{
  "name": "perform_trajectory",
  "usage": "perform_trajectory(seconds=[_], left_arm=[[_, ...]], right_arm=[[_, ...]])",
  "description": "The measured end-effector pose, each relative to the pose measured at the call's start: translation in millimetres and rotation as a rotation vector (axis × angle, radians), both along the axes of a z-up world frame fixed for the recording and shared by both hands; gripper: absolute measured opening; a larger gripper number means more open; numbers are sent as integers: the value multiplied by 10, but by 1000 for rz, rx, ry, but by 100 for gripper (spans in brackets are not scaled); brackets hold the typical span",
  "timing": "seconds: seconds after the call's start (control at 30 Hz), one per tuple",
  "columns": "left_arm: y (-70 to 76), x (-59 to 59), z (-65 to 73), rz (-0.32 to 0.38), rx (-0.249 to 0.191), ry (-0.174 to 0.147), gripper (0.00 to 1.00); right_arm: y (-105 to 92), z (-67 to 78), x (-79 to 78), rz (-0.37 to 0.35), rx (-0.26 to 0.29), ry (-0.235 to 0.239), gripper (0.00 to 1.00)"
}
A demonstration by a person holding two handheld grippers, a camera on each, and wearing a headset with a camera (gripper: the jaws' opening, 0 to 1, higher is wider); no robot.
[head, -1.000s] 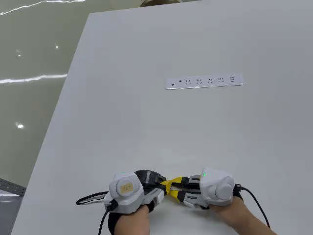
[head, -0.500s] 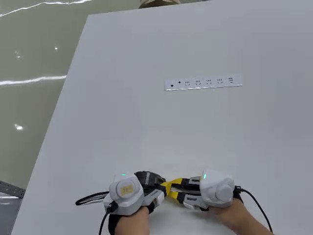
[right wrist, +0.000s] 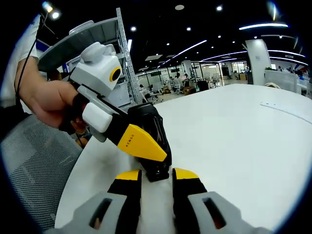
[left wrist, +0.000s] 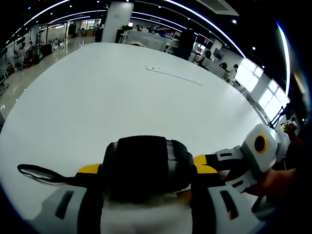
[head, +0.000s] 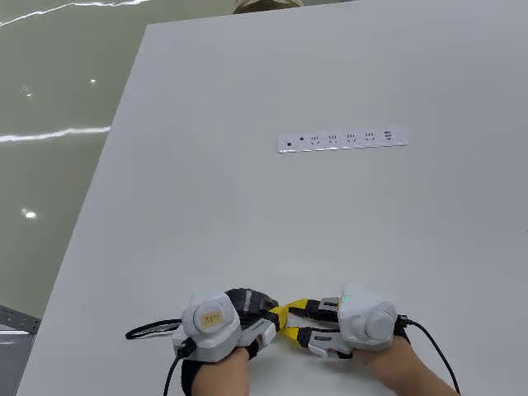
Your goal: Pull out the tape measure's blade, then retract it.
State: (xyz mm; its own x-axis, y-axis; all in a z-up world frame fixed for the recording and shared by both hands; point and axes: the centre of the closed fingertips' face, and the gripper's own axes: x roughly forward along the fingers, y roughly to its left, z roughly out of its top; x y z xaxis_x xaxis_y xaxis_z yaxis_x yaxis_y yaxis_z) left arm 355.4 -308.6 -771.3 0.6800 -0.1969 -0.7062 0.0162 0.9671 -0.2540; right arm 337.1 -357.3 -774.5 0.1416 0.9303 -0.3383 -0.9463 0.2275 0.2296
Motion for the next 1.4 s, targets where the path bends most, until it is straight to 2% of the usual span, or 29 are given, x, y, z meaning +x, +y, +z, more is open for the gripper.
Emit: perform_trajectory(seconds=[0.3,0.37,0.63,0.77,1.07,1.4], left_arm=[[-14,15,20,-13,-8,-15,71],[-38,18,30,-24,-21,-23,74],[-60,-6,50,-93,-11,-44,75],[-82,-47,50,-136,-20,-46,76],[-89,-130,48,-177,-50,-43,76],[-64,-178,76,-226,-36,-64,76]], right_arm=[[2,3,-9,-3,0,12,26],[-21,-5,-6,-13,-7,9,25],[-146,42,17,-74,1,25,30],[-192,38,-13,-84,-8,28,30],[-294,56,-81,-119,-13,41,32],[-375,82,-90,-170,-30,38,35]])
